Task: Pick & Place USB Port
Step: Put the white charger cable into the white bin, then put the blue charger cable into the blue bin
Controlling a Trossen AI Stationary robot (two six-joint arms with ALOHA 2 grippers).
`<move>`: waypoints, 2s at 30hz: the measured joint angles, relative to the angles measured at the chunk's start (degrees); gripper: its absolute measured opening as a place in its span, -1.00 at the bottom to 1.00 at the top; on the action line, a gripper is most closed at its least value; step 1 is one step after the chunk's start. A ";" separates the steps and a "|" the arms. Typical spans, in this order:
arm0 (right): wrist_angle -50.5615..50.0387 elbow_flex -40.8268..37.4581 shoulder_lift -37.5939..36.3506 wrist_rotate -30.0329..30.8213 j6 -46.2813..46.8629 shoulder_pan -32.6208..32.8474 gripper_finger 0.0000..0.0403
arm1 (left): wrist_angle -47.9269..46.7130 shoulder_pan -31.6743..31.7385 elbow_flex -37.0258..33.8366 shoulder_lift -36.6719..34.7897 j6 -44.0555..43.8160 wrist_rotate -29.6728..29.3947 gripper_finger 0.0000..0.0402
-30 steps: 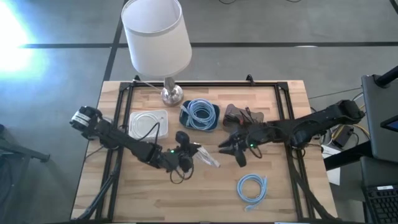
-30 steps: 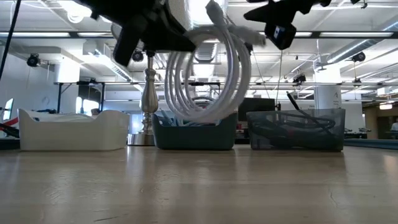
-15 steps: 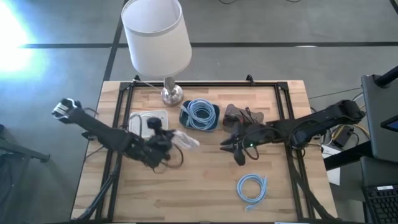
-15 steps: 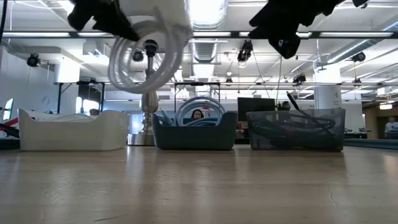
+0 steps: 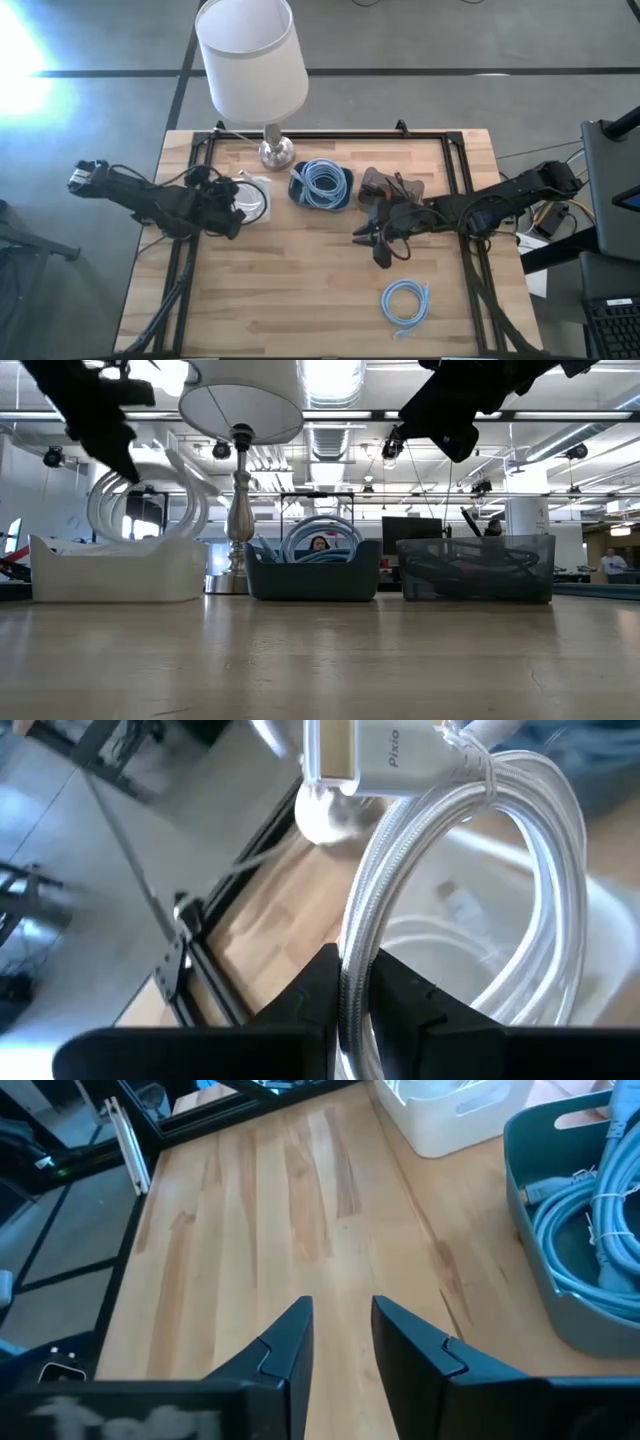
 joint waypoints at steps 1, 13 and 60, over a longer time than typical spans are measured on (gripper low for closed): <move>0.01 0.00 0.00 0.00 0.00 -0.02 -0.49 | 0.16 0.21 -1.18 0.01 -0.89 0.06 -0.78; -0.06 -0.07 0.37 -0.11 -0.07 0.03 -0.53 | 2.21 2.25 -13.04 0.81 -13.65 6.18 -0.70; -31.77 -1.33 0.35 -6.38 14.26 8.64 -0.43 | 58.57 2.60 -4.20 3.13 34.10 -2.75 -0.12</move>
